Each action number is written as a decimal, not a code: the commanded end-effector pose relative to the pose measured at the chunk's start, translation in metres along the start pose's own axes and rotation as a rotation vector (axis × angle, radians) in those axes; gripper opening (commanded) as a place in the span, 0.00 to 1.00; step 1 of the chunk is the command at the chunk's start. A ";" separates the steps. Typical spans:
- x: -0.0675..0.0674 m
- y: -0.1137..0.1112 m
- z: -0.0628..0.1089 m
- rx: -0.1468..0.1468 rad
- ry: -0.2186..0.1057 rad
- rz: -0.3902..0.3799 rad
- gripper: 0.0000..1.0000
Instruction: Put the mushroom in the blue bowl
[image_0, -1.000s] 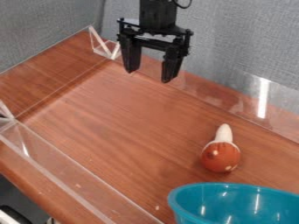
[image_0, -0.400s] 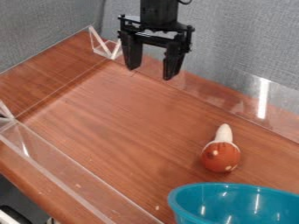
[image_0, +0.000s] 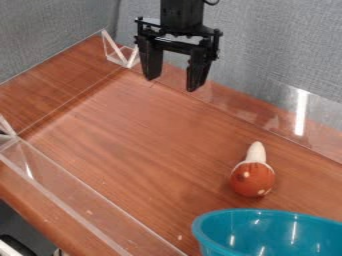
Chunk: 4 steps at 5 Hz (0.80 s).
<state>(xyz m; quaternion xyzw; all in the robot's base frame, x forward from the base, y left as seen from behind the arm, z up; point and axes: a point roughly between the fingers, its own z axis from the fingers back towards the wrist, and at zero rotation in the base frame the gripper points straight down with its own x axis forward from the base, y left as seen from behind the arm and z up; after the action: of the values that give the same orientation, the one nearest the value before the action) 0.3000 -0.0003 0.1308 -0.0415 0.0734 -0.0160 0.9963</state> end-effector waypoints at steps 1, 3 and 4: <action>0.002 0.000 0.024 0.002 -0.083 0.001 1.00; 0.002 0.002 0.023 -0.001 -0.075 0.006 1.00; 0.002 0.003 0.023 -0.002 -0.071 0.008 1.00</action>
<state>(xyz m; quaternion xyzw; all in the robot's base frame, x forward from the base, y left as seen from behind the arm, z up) 0.3004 -0.0006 0.1331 -0.0440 0.0739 -0.0159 0.9962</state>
